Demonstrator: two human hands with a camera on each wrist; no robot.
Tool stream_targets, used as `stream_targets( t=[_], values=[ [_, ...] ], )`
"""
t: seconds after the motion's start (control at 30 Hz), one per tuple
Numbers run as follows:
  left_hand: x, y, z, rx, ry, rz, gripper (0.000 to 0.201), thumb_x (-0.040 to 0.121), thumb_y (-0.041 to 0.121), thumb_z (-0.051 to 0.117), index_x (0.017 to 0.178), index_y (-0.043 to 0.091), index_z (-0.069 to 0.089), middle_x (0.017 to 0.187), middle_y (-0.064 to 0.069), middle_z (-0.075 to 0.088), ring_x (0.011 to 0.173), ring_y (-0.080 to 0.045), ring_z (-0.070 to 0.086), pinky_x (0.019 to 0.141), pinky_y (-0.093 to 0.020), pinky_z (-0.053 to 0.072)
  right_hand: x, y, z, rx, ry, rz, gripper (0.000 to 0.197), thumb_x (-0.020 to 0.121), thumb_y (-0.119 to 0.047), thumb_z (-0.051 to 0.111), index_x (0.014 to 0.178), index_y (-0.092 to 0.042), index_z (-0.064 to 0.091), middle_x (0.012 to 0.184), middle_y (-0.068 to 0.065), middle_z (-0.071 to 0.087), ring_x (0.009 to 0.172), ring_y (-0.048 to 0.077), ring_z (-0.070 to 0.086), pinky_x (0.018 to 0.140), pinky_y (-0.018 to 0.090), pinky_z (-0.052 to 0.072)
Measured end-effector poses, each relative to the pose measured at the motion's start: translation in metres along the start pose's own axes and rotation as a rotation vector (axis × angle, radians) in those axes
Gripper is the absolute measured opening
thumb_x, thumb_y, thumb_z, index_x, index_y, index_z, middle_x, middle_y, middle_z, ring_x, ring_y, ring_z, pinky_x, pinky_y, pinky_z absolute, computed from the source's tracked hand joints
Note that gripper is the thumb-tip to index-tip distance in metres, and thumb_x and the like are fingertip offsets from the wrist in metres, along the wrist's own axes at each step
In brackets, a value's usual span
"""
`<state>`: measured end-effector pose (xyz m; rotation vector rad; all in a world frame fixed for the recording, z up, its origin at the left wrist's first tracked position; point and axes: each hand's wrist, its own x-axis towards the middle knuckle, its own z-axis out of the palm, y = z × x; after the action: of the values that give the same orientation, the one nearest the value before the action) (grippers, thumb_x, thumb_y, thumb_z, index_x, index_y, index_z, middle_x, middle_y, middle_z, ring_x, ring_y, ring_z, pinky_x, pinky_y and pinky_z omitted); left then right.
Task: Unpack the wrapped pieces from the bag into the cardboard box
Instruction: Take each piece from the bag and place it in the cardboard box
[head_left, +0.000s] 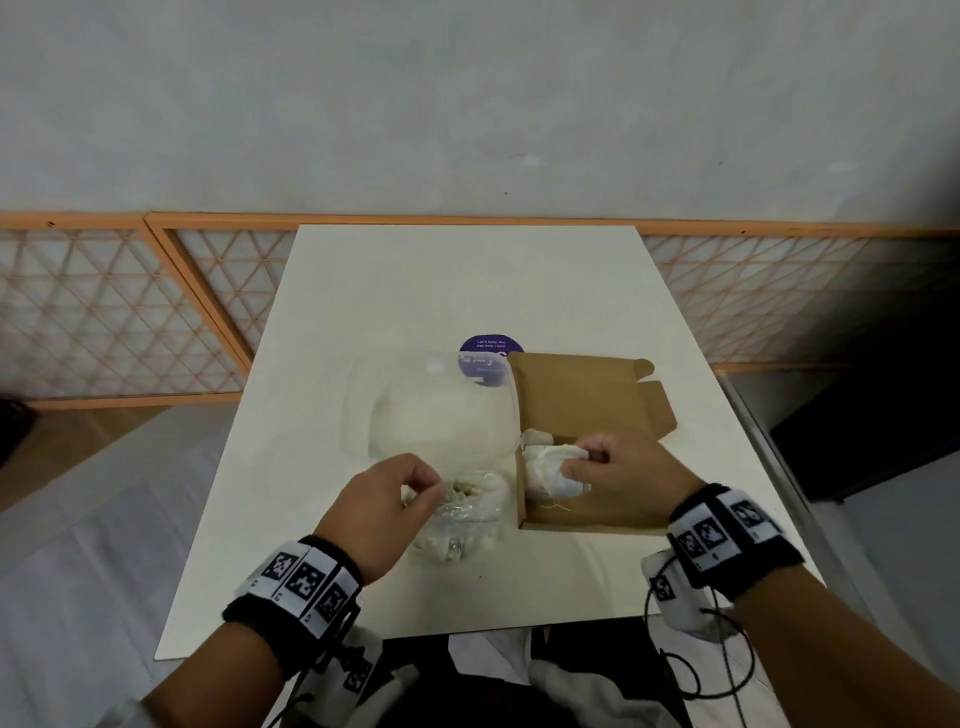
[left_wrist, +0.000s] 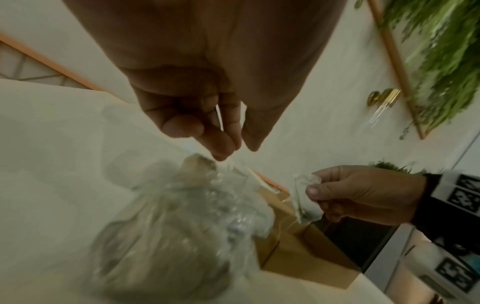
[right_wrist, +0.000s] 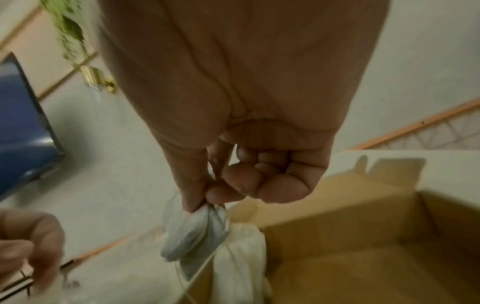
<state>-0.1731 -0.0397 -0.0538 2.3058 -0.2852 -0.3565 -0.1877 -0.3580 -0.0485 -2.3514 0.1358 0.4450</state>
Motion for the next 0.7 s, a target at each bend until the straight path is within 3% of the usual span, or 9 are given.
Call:
stream_targets(
  t=[0.1,0.23,0.43,0.5,0.6,0.7],
  values=[
    [0.0,-0.012,0.006,0.059,-0.027,-0.03,0.008,0.098,0.04,0.064,0.094,0.033,0.066,0.096,0.02,0.07,0.081,0.008,0.061,0.074,-0.011,0.043,0.019,0.011,0.021,-0.035,-0.045,0.064,0.033,0.094,-0.031,0.071,0.063,-0.028,0.059,0.056,-0.014,0.056,0.058,0.006,0.048,0.061,0.023,0.039],
    [0.001,-0.022,0.011,0.103,-0.063,-0.038,0.009,0.099,0.04,0.062,0.097,0.032,0.067,0.102,0.022,0.069,0.099,0.0,0.063,0.089,-0.022,0.049,0.037,0.013,0.038,-0.125,-0.136,0.179,0.033,0.087,-0.031,0.073,0.061,-0.019,0.057,0.067,0.003,0.059,0.064,0.017,0.053,0.064,0.032,0.045],
    [0.001,-0.025,0.013,0.076,-0.076,-0.029,0.009,0.098,0.036,0.064,0.089,0.033,0.067,0.096,0.022,0.07,0.091,0.005,0.063,0.083,-0.021,0.049,0.044,0.01,0.05,-0.098,-0.065,0.186,0.029,0.083,-0.029,0.074,0.071,-0.014,0.053,0.086,0.017,0.074,0.068,0.021,0.058,0.066,0.036,0.048],
    [0.0,-0.024,0.014,0.069,-0.08,-0.027,0.013,0.097,0.034,0.065,0.085,0.034,0.067,0.092,0.022,0.07,0.081,0.01,0.061,0.075,-0.014,0.045,0.04,0.006,0.051,-0.036,-0.019,0.185,0.022,0.084,-0.024,0.074,0.08,-0.009,0.058,0.082,0.013,0.072,0.068,0.018,0.057,0.065,0.034,0.045],
    [-0.001,-0.022,0.014,0.072,-0.091,-0.017,0.015,0.097,0.032,0.066,0.083,0.034,0.067,0.09,0.022,0.069,0.077,0.016,0.057,0.069,-0.008,0.04,0.035,0.004,0.051,0.006,0.031,0.204,0.022,0.085,-0.025,0.074,0.091,-0.01,0.059,0.078,-0.001,0.07,0.071,0.016,0.061,0.065,0.032,0.046],
    [-0.004,-0.022,0.015,0.074,-0.099,-0.01,0.018,0.097,0.032,0.067,0.08,0.037,0.065,0.091,0.021,0.068,0.075,0.014,0.058,0.07,-0.011,0.04,0.029,0.0,0.045,-0.01,0.065,0.213,0.021,0.087,-0.031,0.071,0.098,-0.019,0.058,0.082,-0.003,0.076,0.081,0.018,0.07,0.079,0.038,0.058]
  ],
)
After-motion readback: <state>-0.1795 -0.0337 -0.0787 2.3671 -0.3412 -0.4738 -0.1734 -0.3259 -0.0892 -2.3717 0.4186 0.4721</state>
